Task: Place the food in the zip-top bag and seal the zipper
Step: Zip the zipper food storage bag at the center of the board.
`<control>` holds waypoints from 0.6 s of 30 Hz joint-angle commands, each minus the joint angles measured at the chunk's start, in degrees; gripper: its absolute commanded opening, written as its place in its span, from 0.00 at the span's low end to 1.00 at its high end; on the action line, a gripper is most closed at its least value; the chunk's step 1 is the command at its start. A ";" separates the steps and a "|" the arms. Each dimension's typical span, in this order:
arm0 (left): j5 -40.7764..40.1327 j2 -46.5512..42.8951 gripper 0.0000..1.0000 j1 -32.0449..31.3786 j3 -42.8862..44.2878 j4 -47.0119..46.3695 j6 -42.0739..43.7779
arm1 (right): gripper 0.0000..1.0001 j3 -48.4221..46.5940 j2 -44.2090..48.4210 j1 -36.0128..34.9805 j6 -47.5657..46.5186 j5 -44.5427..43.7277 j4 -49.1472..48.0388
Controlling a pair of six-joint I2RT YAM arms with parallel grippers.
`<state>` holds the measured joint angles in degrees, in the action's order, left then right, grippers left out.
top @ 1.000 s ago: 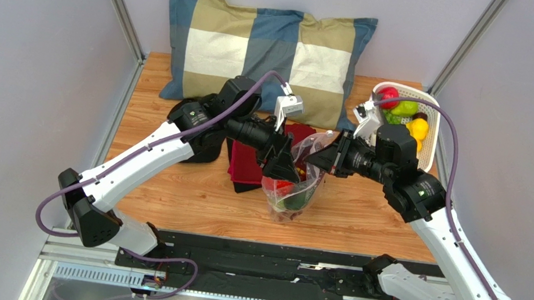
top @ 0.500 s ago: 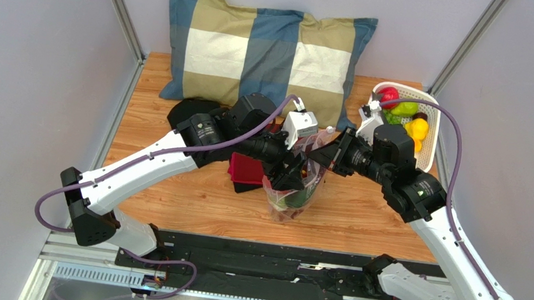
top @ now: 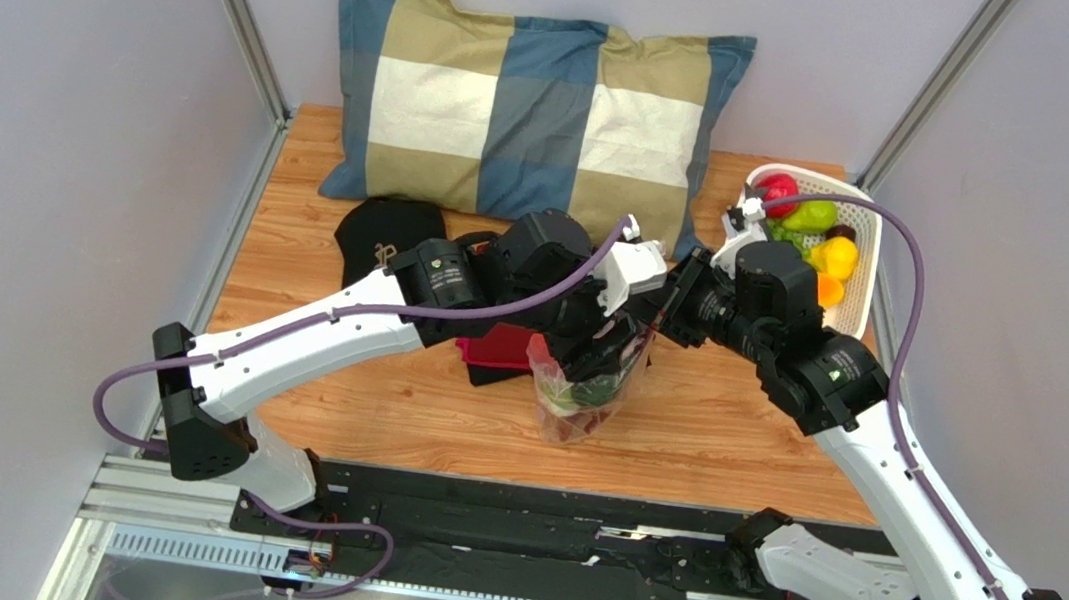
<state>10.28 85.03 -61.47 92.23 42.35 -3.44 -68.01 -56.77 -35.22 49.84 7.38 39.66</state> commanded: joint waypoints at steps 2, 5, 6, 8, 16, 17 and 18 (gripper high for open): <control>-5.71 0.48 0.55 -0.40 2.26 0.89 1.24 | 0.00 -2.31 0.08 -0.37 2.36 -0.61 -1.16; -5.19 0.31 0.21 -0.32 2.52 2.30 2.03 | 0.00 -1.52 0.43 -0.29 0.62 0.18 -2.21; -4.75 0.13 0.07 -0.40 2.61 2.91 2.30 | 0.00 -1.25 0.96 -0.29 -0.18 0.44 -2.74; -4.75 -0.83 0.00 -0.32 2.00 4.23 3.08 | 0.08 -1.07 1.49 -0.11 -3.07 1.32 -3.97; 12.37 -12.78 0.00 3.11 -5.38 6.78 23.37 | 0.91 -2.22 12.18 3.49 -43.48 13.85 -3.45; 13.44 -13.66 0.00 3.46 -5.91 7.22 25.57 | 0.93 -1.69 13.43 3.41 -46.21 15.55 -3.10; 14.40 -14.97 0.00 3.64 -6.35 8.61 30.29 | 0.95 -1.34 14.57 3.32 -48.94 16.69 -2.40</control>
<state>15.22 76.69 -58.78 87.42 47.13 10.48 -68.10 -48.80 -32.08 22.24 14.85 38.70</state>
